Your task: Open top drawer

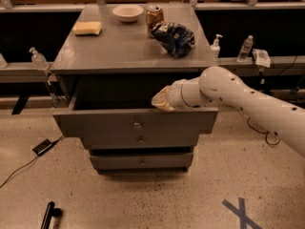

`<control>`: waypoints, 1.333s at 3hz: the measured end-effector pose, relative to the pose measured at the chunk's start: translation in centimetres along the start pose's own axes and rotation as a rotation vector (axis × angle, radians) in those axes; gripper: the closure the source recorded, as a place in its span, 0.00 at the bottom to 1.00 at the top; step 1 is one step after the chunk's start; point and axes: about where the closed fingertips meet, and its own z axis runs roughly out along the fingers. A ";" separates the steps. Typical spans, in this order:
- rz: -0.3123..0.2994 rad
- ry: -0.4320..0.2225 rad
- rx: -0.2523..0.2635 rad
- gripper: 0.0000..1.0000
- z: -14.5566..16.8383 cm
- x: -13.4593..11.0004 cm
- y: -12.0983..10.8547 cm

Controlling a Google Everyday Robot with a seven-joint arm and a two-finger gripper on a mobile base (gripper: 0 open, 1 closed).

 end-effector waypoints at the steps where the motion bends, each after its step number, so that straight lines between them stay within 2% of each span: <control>1: 0.005 0.035 -0.013 1.00 1.5 1.0 -1.6; 2: 0.016 0.076 -0.016 1.00 2.0 2.4 -2.7; 3: 0.013 0.143 -0.044 1.00 2.7 3.9 -3.0; 4: 0.018 0.206 -0.098 1.00 3.6 5.7 -2.4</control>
Offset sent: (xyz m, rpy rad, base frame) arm 0.0521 -0.0266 -0.0235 -0.0998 0.0599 -0.0629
